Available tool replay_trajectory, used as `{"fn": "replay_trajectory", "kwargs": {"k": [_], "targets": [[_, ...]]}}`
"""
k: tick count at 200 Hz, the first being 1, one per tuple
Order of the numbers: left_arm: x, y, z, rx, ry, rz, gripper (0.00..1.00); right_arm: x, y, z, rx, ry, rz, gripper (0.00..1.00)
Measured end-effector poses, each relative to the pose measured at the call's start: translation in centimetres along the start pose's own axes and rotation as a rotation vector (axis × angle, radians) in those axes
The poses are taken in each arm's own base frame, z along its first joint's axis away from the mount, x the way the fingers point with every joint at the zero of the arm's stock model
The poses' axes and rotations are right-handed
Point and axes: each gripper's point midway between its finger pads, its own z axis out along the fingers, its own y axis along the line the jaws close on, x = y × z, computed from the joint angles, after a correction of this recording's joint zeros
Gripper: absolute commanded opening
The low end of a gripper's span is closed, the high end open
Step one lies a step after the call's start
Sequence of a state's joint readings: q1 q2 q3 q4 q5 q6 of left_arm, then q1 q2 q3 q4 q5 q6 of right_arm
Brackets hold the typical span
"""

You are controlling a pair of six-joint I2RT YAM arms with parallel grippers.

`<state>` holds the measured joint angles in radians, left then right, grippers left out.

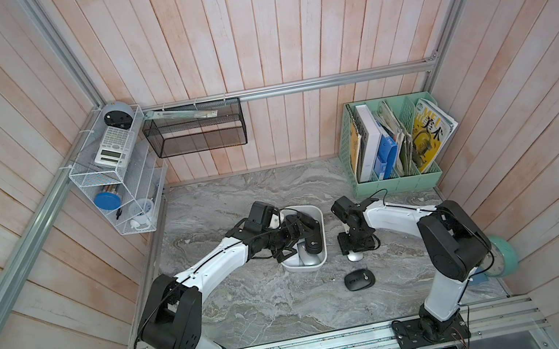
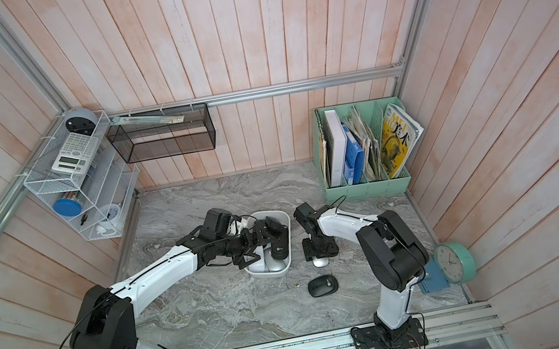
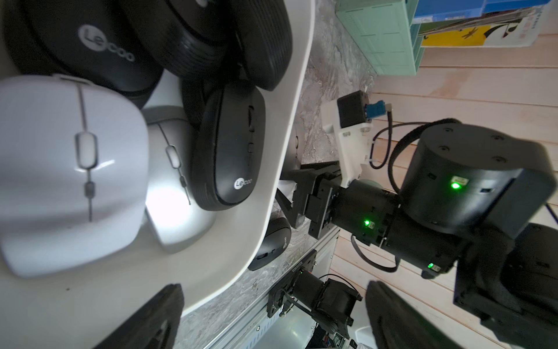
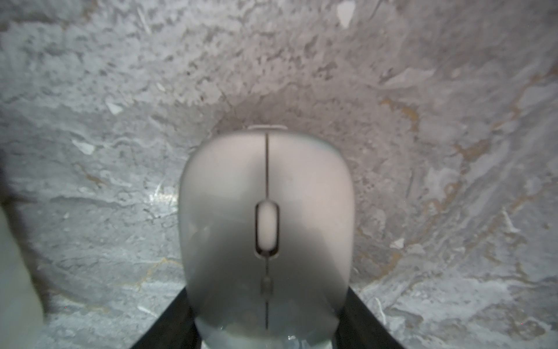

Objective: Put the mouse in the storage box
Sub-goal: Pick up the mouse from the center of the board, then place the mouse in the storage box.

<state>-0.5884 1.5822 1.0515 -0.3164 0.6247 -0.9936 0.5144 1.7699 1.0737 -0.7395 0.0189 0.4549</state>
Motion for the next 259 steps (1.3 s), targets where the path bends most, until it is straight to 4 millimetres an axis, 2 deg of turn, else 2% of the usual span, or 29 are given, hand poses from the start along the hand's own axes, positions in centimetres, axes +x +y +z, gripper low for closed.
{"fn": "replay_trajectory", "kwargs": {"k": [38, 58, 79, 92, 112, 140, 170, 199, 224, 259], "targets": [[0.2, -0.3, 0.1, 0.003, 0.002, 0.003, 1.0, -0.2, -0.2, -1.1, -0.005, -0.037, 0.0, 0.56], [-0.2, -0.2, -0.2, 0.003, -0.008, -0.005, 1.0, -0.6, -0.1, -3.1, -0.017, -0.086, -0.005, 0.55], [-0.9, 0.0, -0.6, 0.006, -0.024, -0.015, 1.0, -1.6, 0.6, -6.0, -0.044, -0.145, -0.017, 0.55], [-1.3, 0.1, -0.9, 0.009, -0.034, -0.022, 1.0, -2.4, 2.0, -8.0, -0.076, -0.194, -0.038, 0.55], [-2.0, 0.2, -1.4, 0.02, -0.049, -0.043, 1.0, -3.1, 5.3, -10.7, -0.15, -0.251, -0.094, 0.55], [-4.1, 0.7, -2.7, 0.051, -0.094, -0.089, 1.0, -3.5, 10.5, -12.8, -0.234, -0.273, -0.175, 0.55], [-7.2, 2.7, -5.4, 0.057, -0.179, -0.162, 1.0, -4.3, 15.2, -12.5, -0.283, -0.252, -0.241, 0.55], [-9.5, 4.7, -8.3, 0.057, -0.264, -0.221, 1.0, -5.5, 18.0, -10.9, -0.311, -0.207, -0.259, 0.55], [-9.3, 6.0, -9.8, 0.051, -0.294, -0.252, 1.0, -6.3, 19.4, -9.4, -0.321, -0.174, -0.263, 0.55], [-8.1, 6.7, -10.0, 0.037, -0.285, -0.259, 1.0, -7.3, 20.7, -7.8, -0.325, -0.144, -0.266, 0.55]]}}
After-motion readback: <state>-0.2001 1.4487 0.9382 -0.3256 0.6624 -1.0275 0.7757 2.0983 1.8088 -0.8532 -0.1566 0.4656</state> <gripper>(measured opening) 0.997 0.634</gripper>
